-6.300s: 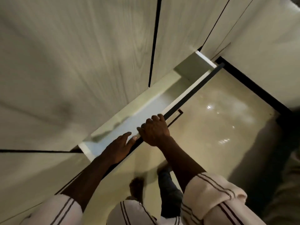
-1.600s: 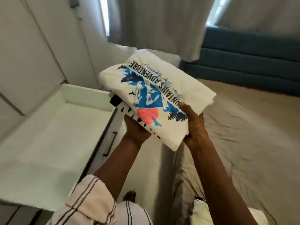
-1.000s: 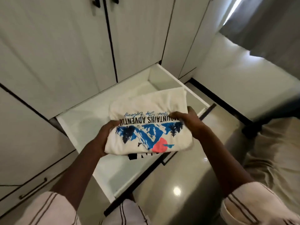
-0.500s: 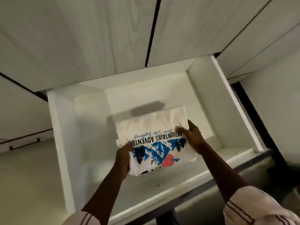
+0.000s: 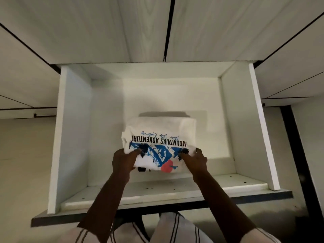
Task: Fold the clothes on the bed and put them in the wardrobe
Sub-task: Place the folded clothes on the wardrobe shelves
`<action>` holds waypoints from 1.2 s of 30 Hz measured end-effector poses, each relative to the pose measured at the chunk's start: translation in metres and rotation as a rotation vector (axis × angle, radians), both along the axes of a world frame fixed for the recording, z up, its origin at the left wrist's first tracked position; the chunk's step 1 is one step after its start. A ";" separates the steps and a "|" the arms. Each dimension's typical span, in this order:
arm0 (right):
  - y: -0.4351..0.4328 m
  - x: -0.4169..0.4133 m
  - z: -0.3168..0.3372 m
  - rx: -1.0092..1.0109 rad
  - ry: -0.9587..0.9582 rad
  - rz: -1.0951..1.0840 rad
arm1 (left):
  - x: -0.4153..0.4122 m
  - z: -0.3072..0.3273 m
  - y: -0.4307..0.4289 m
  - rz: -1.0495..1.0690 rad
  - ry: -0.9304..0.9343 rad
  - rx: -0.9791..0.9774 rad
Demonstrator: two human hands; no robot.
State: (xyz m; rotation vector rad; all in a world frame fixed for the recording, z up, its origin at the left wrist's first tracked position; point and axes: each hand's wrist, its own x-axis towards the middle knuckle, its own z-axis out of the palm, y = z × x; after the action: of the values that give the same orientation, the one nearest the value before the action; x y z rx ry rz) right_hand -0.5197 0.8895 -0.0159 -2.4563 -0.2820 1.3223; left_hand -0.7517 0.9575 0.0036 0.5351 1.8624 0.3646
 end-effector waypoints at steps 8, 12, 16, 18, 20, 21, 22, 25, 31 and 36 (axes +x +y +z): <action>0.023 0.023 0.042 0.118 0.755 -0.422 | 0.023 0.066 0.050 0.295 -0.625 -0.078; 0.052 0.029 0.062 0.316 0.904 -0.469 | 0.013 0.083 0.068 0.343 -0.742 0.038; 0.104 0.016 0.070 0.382 0.851 -0.415 | -0.023 0.085 0.103 0.356 -0.762 0.126; 0.141 0.002 0.068 0.396 0.820 -0.382 | -0.045 0.081 0.130 0.352 -0.745 0.177; 0.174 -0.011 0.064 0.417 0.784 -0.336 | -0.063 0.070 0.156 0.350 -0.716 0.218; 0.188 -0.017 0.056 0.425 0.762 -0.311 | -0.072 0.060 0.168 0.355 -0.681 0.217; 0.200 -0.024 0.043 0.417 0.720 -0.269 | -0.079 0.050 0.178 0.352 -0.614 0.203; 0.228 -0.043 -0.021 0.309 0.524 -0.101 | -0.099 0.000 0.191 0.292 -0.386 0.121; 0.235 -0.055 -0.130 0.169 0.150 -0.067 | -0.104 -0.098 0.180 0.330 -0.116 0.144; 0.241 -0.067 -0.134 0.185 0.171 -0.004 | -0.097 -0.119 0.189 0.533 -0.042 0.274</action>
State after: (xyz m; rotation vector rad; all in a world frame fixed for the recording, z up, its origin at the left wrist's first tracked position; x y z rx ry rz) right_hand -0.5872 1.1304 -0.1501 -2.1761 -0.3401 1.4264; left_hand -0.8492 1.1466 -0.1152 0.1975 1.9073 0.9873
